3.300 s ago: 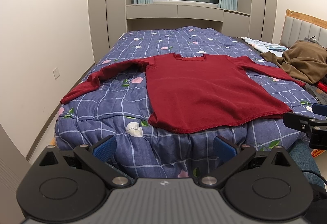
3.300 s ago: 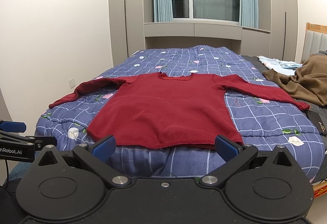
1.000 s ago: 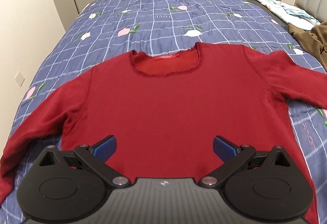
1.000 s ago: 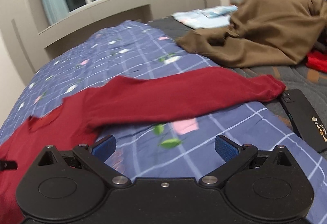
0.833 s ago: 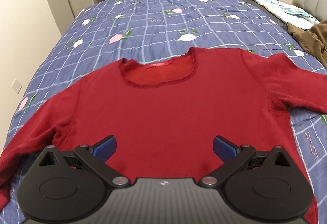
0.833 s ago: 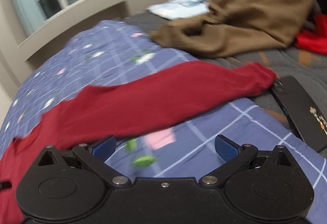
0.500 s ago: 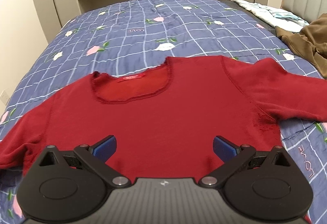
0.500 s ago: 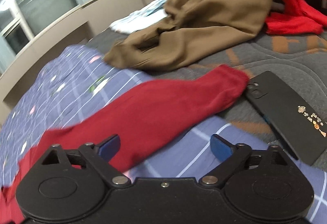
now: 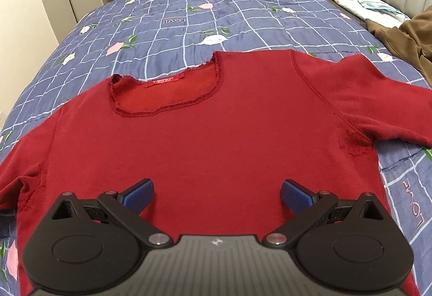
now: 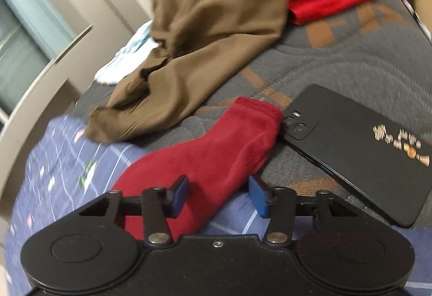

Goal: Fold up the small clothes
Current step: 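Close the right gripper on the red sleeve cuff, then carry the cuff across the sweater body with the right gripper and release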

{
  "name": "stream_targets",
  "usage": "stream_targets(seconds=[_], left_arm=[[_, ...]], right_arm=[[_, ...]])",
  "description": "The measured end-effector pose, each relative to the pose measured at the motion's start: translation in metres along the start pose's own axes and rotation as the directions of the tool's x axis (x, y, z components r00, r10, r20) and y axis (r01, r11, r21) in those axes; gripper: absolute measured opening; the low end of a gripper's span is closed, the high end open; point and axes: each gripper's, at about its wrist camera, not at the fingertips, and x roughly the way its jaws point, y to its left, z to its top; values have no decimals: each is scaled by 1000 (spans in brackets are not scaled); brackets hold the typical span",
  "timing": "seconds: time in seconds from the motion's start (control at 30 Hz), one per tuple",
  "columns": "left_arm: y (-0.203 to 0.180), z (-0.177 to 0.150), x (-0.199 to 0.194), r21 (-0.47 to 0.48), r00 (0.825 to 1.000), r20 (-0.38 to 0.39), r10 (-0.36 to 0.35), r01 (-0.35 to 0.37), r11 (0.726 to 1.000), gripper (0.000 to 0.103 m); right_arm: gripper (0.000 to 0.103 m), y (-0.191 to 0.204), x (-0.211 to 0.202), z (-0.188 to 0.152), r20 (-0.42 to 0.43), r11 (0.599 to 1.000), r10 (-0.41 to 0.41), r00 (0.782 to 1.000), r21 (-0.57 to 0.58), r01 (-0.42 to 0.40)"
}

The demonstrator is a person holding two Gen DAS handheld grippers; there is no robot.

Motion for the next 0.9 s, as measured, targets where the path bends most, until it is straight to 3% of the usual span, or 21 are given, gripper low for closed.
stream_targets(seconds=[0.13, 0.3, 0.43, 0.53, 0.73, 0.9], left_arm=[[9, 5, -4, -33, 1000, -14, 4, -5, 999, 103], [29, 10, -12, -92, 1000, -18, -19, 17, 996, 103], [47, 13, -20, -135, 999, -8, -34, 33, 990, 103], [64, 13, -27, -169, 999, 7, -45, 46, 984, 103], [114, 10, -49, -263, 998, 50, -42, 54, 963, 103], [171, 2, -71, -349, 995, 100, -7, 42, 936, 103]], right_arm=[[7, -9, 6, 9, -19, 997, 3, 1000, 83, -2], [6, 18, -12, 14, 44, 999, 10, 999, -45, -8], [6, 62, -40, 15, 101, 983, 91, 991, -167, -73], [6, 107, -63, 9, 129, 947, 170, 977, -296, -126], [6, 204, -111, -36, 82, 799, 371, 925, -535, -274], [6, 277, -137, -108, -70, 612, 498, 865, -677, -408]])
